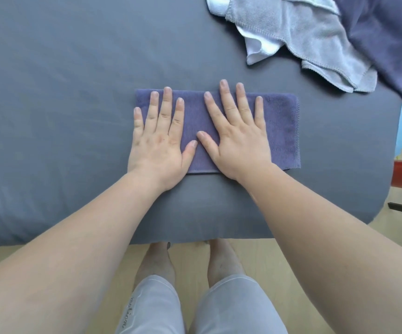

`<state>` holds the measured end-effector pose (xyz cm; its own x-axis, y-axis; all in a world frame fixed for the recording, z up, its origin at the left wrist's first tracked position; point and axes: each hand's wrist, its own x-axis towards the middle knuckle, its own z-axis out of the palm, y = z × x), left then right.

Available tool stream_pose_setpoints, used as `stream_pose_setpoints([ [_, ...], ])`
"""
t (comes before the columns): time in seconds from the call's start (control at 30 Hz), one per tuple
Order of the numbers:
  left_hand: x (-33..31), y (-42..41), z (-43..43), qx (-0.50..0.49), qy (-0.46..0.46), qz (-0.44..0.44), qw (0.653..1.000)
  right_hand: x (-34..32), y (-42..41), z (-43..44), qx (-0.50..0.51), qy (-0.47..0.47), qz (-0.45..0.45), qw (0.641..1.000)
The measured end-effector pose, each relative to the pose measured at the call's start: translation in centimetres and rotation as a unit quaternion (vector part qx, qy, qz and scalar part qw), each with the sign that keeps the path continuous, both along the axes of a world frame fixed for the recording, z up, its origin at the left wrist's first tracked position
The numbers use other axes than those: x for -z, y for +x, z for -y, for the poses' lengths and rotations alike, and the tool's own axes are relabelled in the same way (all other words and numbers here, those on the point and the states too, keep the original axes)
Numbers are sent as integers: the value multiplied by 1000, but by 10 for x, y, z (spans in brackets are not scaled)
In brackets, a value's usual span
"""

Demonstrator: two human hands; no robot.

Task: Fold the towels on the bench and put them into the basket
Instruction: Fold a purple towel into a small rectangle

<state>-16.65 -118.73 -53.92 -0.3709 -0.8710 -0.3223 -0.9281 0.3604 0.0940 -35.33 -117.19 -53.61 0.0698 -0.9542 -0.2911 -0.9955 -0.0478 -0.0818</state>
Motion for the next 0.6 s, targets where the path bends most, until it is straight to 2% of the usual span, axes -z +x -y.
stream_pose_setpoints([
  [0.27, -9, 10, 5, 11, 20, -17, 1000, -5, -55, -13, 79, 22, -27, 996],
  [0.37, -21, 23, 4, -63, 2, -65, 996, -18, -33, -10, 95, 11, -29, 995],
  [0.47, -25, 31, 3, -169, 24, -96, 981, -24, 5, -8, 47, -14, 8, 999],
  [0.6, -25, 36, 7, -154, -3, -125, 980, -8, 30, -7, 54, 13, 19, 998],
])
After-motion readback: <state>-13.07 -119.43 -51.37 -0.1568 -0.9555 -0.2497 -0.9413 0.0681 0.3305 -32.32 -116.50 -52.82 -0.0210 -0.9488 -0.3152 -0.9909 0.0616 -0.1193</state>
